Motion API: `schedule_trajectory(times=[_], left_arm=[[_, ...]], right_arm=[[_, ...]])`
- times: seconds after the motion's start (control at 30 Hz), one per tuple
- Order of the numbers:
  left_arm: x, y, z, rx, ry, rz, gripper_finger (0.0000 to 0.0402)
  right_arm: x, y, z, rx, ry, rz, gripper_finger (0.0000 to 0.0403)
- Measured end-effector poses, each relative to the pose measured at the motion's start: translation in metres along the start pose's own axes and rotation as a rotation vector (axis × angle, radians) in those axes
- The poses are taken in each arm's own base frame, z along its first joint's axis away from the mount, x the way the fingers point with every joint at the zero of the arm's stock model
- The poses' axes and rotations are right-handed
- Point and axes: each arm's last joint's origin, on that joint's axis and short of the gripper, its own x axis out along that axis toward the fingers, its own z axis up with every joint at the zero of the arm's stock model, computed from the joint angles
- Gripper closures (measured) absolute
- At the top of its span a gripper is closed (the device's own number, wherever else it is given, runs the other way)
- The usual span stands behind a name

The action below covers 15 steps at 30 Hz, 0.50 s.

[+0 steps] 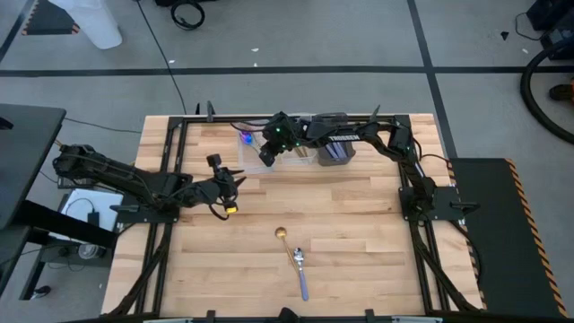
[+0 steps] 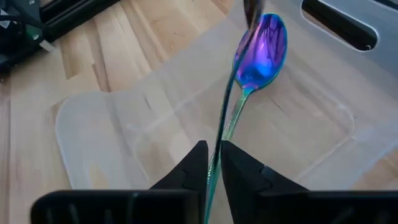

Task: Sort silverware by color (type)
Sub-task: Put the blue spoon into the left transparent bin, then put the gold spoon into the right transparent bin

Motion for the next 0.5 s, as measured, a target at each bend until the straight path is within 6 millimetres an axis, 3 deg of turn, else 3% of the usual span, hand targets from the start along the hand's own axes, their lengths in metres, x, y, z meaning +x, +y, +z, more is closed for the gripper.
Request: schedule_trajectory(times=[0.5], left_arm=[[0.0000, 0.0002, -0.0015, -0.007, 0.014, 0.012, 0.0292]], right_arm=[[-0.0007, -0.0028, 0.0006, 0.029, 0.003, -0.004, 0.0319]])
